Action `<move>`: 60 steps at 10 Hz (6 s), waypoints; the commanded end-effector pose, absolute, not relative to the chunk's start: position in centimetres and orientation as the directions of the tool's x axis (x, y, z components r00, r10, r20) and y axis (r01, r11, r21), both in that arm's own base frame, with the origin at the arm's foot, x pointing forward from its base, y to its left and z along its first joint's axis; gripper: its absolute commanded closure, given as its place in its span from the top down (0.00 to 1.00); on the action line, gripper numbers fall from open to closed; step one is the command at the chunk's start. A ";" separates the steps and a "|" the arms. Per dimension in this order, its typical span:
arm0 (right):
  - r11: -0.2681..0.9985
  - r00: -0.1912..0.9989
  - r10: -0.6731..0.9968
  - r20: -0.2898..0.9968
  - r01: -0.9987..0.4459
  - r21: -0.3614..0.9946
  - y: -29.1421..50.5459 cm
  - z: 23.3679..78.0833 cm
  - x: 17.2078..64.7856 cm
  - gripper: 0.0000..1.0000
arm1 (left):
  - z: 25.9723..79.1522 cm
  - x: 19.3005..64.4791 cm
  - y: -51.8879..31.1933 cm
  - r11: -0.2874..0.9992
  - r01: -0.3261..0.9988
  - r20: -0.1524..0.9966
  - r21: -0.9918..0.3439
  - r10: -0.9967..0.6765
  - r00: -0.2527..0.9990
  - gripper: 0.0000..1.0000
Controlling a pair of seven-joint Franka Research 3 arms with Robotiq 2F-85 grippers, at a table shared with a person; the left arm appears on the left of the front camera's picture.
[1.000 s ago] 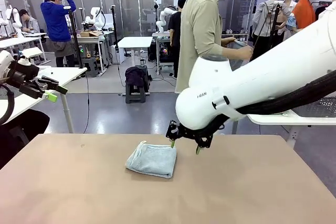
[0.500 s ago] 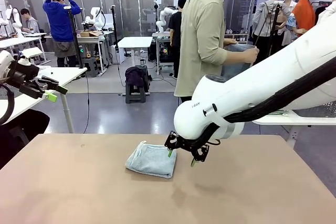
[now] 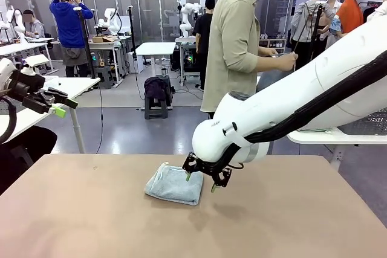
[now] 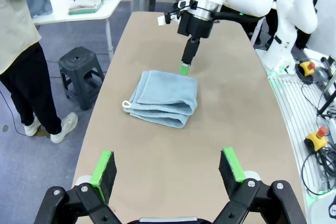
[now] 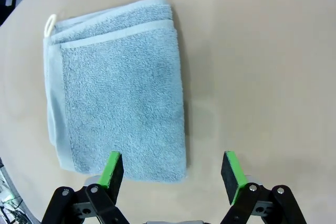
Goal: Fold the towels and place them in the basket.
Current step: Place the folded Towel with hook on the right side of the table.
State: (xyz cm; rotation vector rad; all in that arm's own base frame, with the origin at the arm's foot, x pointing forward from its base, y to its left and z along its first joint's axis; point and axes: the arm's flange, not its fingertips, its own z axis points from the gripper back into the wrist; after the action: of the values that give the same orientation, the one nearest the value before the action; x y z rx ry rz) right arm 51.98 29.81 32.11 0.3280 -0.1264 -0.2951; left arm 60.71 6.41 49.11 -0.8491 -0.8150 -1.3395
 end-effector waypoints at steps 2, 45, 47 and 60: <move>0.926 0.962 -0.239 0.130 0.185 0.330 30.5 30.3 53.6 0.95 | 49.1 60.7 6.4 0.035 0.998 0.875 -0.050 -0.480 0.061 1.00; 0.990 0.978 0.063 0.201 -0.087 0.113 -0.5 39.0 63.8 0.05 | 49.1 60.7 6.4 0.035 0.998 0.875 -0.050 -0.480 0.061 1.00; 0.991 0.983 0.058 0.173 -0.077 0.106 -3.0 37.9 64.0 0.05 | 49.1 60.7 6.4 0.035 0.998 0.875 -0.050 -0.480 0.061 1.00; 0.998 0.970 -0.058 0.238 0.054 0.025 -2.0 44.3 60.1 0.82 | 49.1 60.7 6.4 0.035 0.998 0.875 -0.050 -0.480 0.061 1.00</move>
State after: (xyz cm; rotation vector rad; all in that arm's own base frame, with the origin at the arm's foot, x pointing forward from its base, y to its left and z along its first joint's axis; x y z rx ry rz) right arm 63.03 -3.88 41.81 0.0535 -0.2421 0.0053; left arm 60.71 6.44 49.10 -0.8487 -0.8147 -1.3390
